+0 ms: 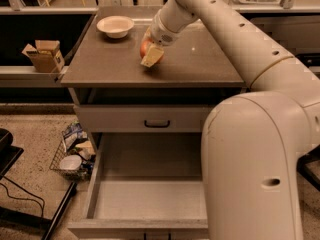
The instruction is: Pick apple from middle drawer and place on counter
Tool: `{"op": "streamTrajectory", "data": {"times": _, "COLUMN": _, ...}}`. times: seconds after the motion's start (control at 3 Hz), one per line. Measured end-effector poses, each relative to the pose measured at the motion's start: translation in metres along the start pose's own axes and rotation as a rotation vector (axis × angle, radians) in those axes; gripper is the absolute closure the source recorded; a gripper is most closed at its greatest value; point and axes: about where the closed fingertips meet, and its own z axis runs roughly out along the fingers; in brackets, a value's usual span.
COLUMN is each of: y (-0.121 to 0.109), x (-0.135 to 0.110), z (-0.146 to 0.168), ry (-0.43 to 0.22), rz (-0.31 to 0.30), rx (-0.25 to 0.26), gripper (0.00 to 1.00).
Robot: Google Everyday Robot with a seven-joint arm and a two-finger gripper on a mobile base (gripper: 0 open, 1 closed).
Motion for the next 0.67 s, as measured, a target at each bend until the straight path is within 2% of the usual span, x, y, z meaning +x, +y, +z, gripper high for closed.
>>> {"op": "streamTrajectory", "data": {"times": 0.33, "y": -0.0015, "x": 0.0223, "z": 0.0069, "ry": 0.021, "rz": 0.055, "rx": -0.007, "gripper": 0.85}}
{"op": "streamTrajectory", "data": {"times": 0.67, "y": -0.0025, "x": 0.0209, "z": 0.0046, "ry": 0.021, "rz": 0.055, "rx": -0.007, "gripper": 0.62}}
